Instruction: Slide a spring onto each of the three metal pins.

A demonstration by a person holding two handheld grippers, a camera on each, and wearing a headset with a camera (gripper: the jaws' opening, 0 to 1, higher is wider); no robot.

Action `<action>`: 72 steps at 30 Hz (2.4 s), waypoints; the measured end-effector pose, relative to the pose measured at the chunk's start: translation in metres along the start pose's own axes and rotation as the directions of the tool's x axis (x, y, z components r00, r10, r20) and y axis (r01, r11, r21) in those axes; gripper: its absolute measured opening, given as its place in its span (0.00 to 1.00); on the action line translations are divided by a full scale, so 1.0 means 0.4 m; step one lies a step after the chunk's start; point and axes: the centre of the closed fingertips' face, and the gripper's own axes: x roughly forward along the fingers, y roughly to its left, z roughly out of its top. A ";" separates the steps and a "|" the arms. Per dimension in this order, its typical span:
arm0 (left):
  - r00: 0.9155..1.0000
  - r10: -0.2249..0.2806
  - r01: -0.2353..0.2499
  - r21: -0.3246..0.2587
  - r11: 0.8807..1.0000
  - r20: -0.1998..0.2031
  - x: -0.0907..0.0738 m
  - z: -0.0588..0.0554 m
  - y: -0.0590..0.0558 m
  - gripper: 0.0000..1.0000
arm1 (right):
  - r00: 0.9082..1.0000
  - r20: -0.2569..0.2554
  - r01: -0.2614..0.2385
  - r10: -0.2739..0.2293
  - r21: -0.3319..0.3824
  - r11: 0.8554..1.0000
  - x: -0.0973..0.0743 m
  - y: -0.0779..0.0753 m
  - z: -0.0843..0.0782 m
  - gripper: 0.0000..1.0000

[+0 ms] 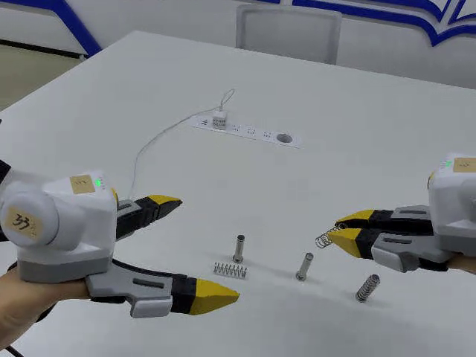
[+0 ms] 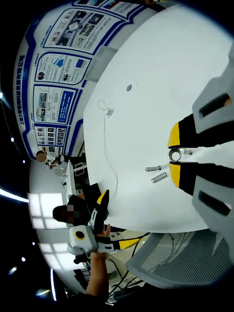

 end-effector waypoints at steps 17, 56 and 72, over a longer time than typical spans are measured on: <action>0.998 0.022 -0.022 -0.007 1.000 -0.056 -0.007 -0.045 0.017 1.00 | 0.990 -0.141 0.005 -0.009 -0.028 1.000 0.067 -0.024 -0.069 0.11; 0.999 0.004 -0.006 -0.056 0.998 -0.047 -0.017 -0.039 0.020 0.99 | 0.956 -0.292 -0.066 0.036 -0.093 0.993 0.162 -0.013 -0.147 0.11; 0.998 0.049 -0.052 -0.078 0.996 -0.040 -0.039 -0.035 0.047 0.99 | 0.942 -0.331 -0.081 0.049 -0.083 0.993 0.191 -0.004 -0.184 0.11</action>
